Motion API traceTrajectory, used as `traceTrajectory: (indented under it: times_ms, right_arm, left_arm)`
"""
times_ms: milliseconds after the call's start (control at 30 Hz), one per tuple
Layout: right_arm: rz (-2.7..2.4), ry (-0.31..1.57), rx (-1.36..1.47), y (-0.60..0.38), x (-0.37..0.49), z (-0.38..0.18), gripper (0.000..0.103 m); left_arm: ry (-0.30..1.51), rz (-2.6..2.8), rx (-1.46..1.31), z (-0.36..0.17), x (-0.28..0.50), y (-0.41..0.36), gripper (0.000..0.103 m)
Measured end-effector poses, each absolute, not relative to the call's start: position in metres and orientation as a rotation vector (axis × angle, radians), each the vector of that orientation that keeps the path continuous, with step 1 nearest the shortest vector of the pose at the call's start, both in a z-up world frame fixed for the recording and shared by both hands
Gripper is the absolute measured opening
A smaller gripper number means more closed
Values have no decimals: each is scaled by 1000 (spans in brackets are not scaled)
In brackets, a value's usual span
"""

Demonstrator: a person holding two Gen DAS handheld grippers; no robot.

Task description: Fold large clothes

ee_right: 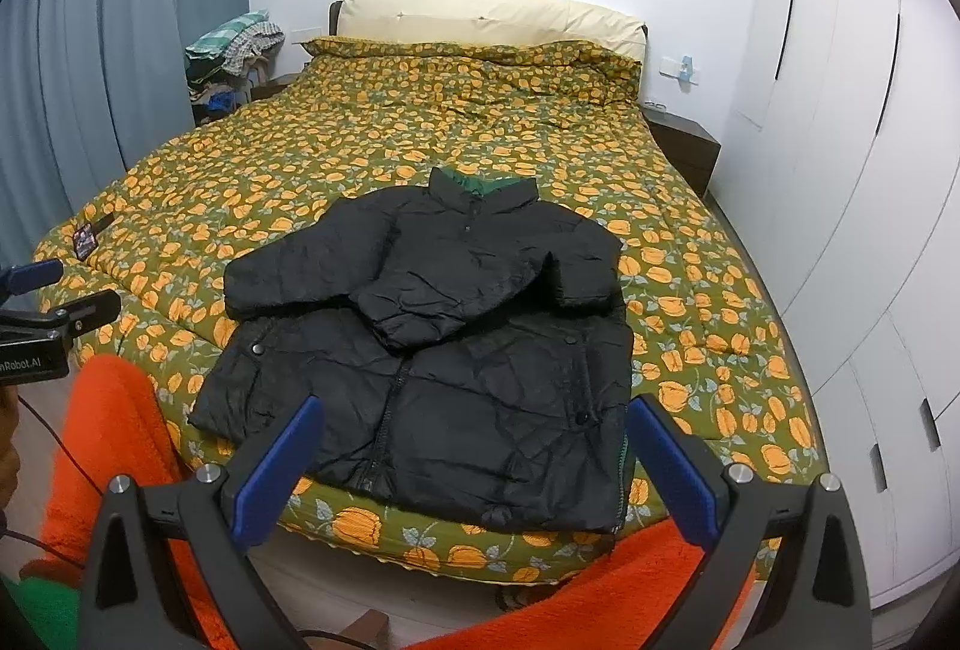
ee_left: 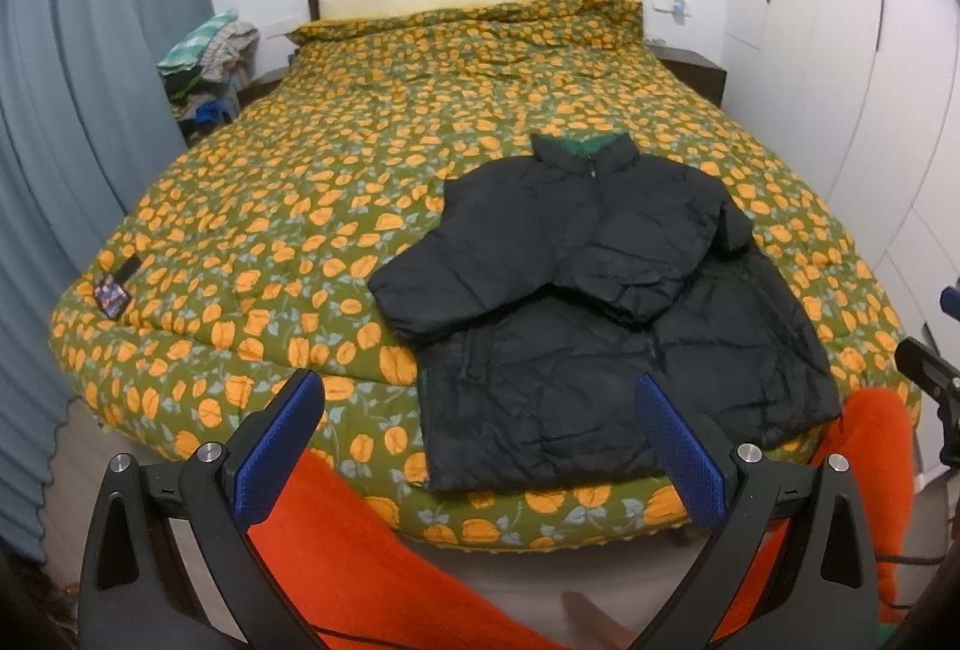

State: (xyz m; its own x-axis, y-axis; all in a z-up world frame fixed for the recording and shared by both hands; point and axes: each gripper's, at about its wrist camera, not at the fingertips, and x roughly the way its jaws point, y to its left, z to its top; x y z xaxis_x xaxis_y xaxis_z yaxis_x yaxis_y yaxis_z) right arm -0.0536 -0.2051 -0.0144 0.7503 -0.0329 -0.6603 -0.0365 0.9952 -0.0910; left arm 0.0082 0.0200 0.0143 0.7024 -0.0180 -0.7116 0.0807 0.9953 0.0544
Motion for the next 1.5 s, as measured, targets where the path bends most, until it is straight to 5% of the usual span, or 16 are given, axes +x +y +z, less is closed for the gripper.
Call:
traceTrajectory:
  times_ms: [567,900,1000,1133,1200,1267,1500]
  right_arm:
    - [150,703,-193,-194,-11,-27,102]
    - [410,933,-434,-126,152,-155,100]
    - [422,988,-484,-109,193,-199,80]
    - [363,1060,-457,-114,229,-242,70]
    - [339,1052,-395,-122,230,-235,29]
    - [305,1008,-328,-130,224,-215,17]
    - [169,705,-39,-251,167,-62,14]
  left_arm:
    - [793,-49,80,13,15,23,103]
    - [806,22,53,2,12,42,103]
    - [811,50,53,-2,8,47,103]
    - [830,85,43,-9,7,57,103]
    - [839,92,32,-12,7,60,103]
    - [850,91,19,-15,9,62,103]
    - [837,50,9,-11,17,50,103]
